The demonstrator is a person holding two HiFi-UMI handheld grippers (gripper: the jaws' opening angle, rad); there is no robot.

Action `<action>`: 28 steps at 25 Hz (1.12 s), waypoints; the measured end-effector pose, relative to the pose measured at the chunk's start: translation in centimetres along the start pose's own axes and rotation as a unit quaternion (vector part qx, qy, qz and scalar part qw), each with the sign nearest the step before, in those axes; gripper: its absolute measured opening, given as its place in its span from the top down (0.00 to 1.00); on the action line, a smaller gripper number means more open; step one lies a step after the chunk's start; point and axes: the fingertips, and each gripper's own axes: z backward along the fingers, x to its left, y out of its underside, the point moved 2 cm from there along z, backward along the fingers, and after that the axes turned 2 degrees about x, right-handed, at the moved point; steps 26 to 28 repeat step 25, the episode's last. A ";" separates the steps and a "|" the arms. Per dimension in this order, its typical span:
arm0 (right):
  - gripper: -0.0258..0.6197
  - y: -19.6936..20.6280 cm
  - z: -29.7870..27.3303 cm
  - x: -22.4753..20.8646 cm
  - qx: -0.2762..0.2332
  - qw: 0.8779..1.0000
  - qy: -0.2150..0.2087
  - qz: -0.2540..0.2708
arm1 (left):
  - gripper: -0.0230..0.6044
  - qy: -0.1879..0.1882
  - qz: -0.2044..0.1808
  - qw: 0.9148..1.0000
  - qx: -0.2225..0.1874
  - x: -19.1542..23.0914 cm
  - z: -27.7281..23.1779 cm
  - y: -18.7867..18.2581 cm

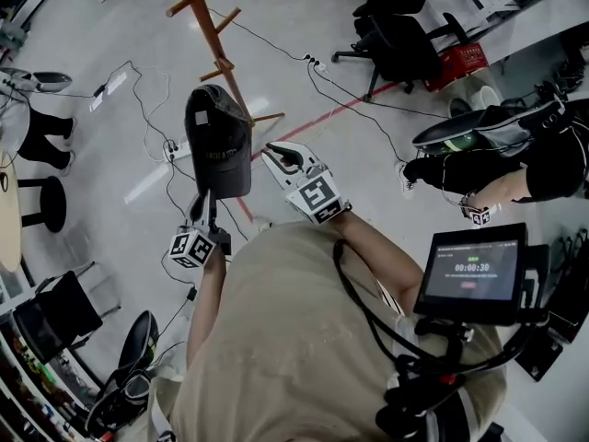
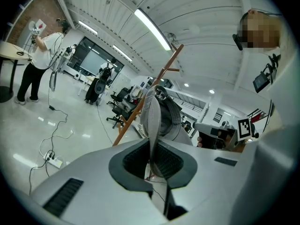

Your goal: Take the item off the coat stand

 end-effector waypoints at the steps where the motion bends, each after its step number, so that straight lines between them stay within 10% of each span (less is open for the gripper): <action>1: 0.89 0.1 0.0 -0.2 0.003 1.000 0.003 0.004 | 0.91 0.002 -0.001 1.000 0.000 0.0 -0.2 -0.1; 10: 0.91 -4.4 3.4 -0.7 -0.040 0.997 0.022 -0.062 | 0.91 0.019 -0.009 1.000 -0.012 -0.6 0.1 -2.1; 17: 0.93 -15.9 3.2 0.4 -0.158 0.985 -0.004 -0.064 | 0.91 0.055 -0.076 0.985 -0.145 -0.3 0.4 -19.2; 25: 0.94 -14.6 3.9 1.8 -0.169 0.978 -0.038 -0.119 | 0.91 0.012 -0.190 0.947 -0.258 -1.8 -3.1 -40.5; 28: 0.94 -14.6 3.9 1.8 -0.169 0.978 -0.038 -0.119 | 0.91 0.012 -0.190 0.947 -0.258 -1.8 -3.1 -40.5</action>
